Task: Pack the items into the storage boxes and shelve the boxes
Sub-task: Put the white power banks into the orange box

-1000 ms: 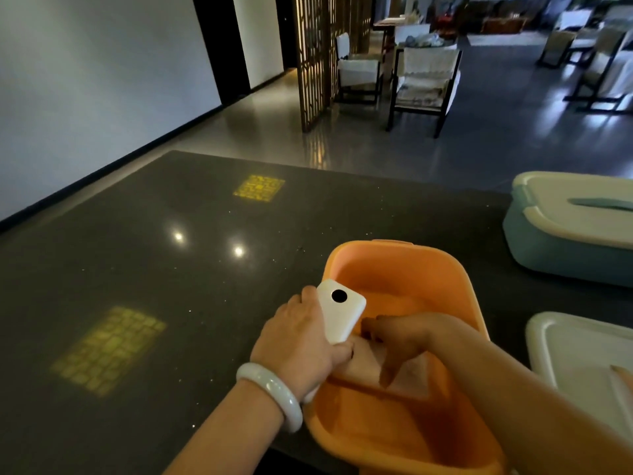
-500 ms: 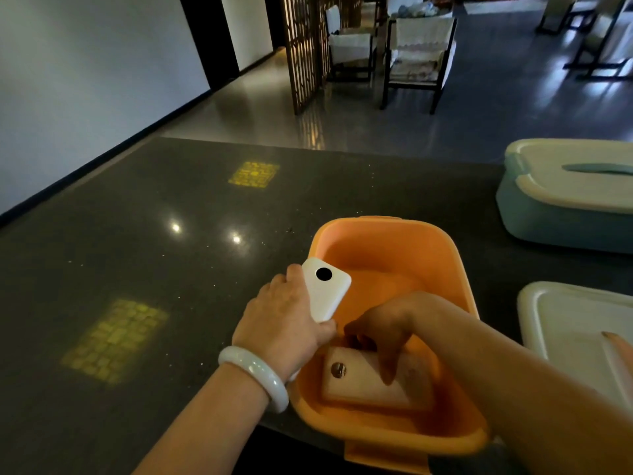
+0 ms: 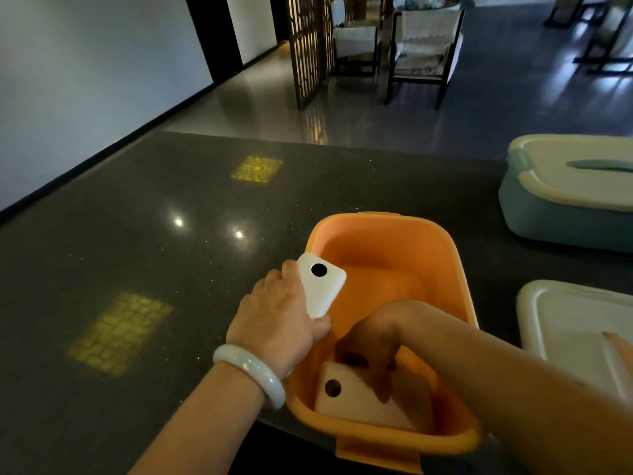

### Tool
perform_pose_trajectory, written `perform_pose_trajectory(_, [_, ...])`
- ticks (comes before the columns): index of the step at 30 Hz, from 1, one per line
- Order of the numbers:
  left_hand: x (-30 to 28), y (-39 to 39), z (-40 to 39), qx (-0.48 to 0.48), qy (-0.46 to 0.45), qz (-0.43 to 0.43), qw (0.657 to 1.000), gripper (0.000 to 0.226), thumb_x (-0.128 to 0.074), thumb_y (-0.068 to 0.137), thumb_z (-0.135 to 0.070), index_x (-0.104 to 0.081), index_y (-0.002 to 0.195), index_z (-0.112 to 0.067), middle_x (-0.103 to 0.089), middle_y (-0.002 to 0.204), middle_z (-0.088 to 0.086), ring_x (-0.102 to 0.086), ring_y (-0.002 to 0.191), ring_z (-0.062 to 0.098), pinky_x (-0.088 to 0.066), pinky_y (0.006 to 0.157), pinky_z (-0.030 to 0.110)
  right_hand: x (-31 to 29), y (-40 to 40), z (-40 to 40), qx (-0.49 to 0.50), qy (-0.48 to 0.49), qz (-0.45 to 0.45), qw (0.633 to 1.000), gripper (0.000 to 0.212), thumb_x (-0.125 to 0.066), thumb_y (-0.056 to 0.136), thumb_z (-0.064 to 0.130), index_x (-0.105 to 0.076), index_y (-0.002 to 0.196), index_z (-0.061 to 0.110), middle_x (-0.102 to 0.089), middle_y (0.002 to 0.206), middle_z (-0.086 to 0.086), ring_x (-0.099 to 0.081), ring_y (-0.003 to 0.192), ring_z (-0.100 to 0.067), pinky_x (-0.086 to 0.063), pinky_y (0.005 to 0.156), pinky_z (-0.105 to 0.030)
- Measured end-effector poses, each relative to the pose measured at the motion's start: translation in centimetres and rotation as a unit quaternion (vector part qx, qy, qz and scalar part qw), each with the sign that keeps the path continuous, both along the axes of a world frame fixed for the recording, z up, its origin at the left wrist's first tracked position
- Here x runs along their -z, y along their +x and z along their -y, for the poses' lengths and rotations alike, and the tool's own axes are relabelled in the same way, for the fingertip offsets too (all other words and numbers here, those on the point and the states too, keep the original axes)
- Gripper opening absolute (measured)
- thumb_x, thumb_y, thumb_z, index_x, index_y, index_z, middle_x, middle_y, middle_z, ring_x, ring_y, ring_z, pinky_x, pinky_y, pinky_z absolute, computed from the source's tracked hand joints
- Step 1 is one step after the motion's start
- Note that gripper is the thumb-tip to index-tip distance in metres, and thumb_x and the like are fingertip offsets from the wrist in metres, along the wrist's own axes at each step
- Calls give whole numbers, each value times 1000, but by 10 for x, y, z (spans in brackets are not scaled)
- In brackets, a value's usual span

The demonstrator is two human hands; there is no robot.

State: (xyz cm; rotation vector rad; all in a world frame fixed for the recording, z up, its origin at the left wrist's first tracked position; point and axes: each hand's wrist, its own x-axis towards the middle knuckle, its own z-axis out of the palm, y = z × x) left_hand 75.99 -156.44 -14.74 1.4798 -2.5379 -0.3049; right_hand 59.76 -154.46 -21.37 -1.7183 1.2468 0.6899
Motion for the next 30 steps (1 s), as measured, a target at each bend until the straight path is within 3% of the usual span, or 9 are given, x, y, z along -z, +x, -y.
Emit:
perform_pose_trajectory(6, [-4, 0, -3, -5, 4, 9, 1000, 79, -71, 73, -56, -25, 131, -28, -49, 122, -3, -53, 110, 17, -48, 87, 31, -14, 0, -2, 27, 16, 2, 1000, 60, -75, 81, 21, -48, 134, 17, -55, 129, -6, -56, 114, -28, -49, 87, -34])
perform_pose_trajectory(10, [-9, 3, -2, -23, 54, -31, 998, 75, -74, 71, -54, -30, 128, -30, -48, 116, -8, -51, 103, 13, -48, 82, 28, -41, -15, -2, 141, -125, 63, 980, 45, -67, 87, 30, -53, 128, 19, -61, 116, -1, -61, 100, -19, -50, 83, -27])
perform_pose_trajectory(12, [-11, 4, -4, -40, 79, -82, 993, 74, -76, 70, -51, -33, 126, -29, -47, 114, -9, -49, 100, 11, -46, 78, 26, -54, -26, -4, 254, -126, 222, 933, 40, -62, 90, 22, -53, 129, 21, -63, 119, -3, -64, 103, -18, -53, 90, -30])
perform_pose_trajectory(14, [-14, 2, -6, -54, 75, -137, 986, 74, -78, 68, -48, -35, 124, -28, -47, 112, -9, -50, 99, 10, -45, 74, 22, -69, -31, -10, 336, -42, 425, 840, 39, -58, 93, 17, -51, 132, 15, -62, 124, -10, -63, 109, -23, -54, 87, -30])
perform_pose_trajectory(17, [-21, -9, -8, -63, 68, -212, 973, 79, -84, 63, -45, -38, 124, -25, -43, 110, -11, -49, 104, 12, -43, 76, 21, -76, -31, -15, 379, -4, 559, 737, 38, -54, 96, 19, -51, 133, 8, -61, 126, -17, -58, 116, -33, -52, 87, -35])
perform_pose_trajectory(19, [-28, -13, -6, -62, 112, -236, 963, 82, -84, 65, -41, -37, 130, -24, -42, 116, -10, -48, 112, 13, -45, 89, 27, -78, -29, -15, 421, -57, 551, 718, 32, -55, 94, 20, -57, 126, 13, -66, 119, -11, -63, 109, -29, -55, 81, -34])
perform_pose_trajectory(22, [-37, -9, -3, -55, 246, -312, 916, 60, -74, 80, -34, -44, 130, -25, -54, 124, -4, -55, 112, 14, -49, 95, 37, -78, -35, -16, 460, -149, 495, 722, 24, -54, 94, 26, -64, 116, 26, -70, 109, -1, -68, 100, -21, -58, 77, -34])
perform_pose_trajectory(28, [-31, -13, -13, -116, 394, -479, 776, 38, -72, 81, -7, -56, 113, -19, -69, 109, 5, -67, 100, 21, -56, 85, 42, -75, -46, -25, 482, -178, 466, 720, 17, -63, 77, 49, -71, 92, 47, -70, 104, 12, -67, 98, -8, -56, 70, -23])
perform_pose_trajectory(30, [-25, -19, -19, -136, 383, -502, 764, 40, -75, 77, -5, -55, 109, -18, -68, 108, 6, -67, 98, 22, -58, 79, 40, -74, -49, -25, 476, -184, 446, 735, 21, -65, 74, 51, -70, 95, 49, -69, 105, 19, -66, 98, -3, -56, 72, -21])
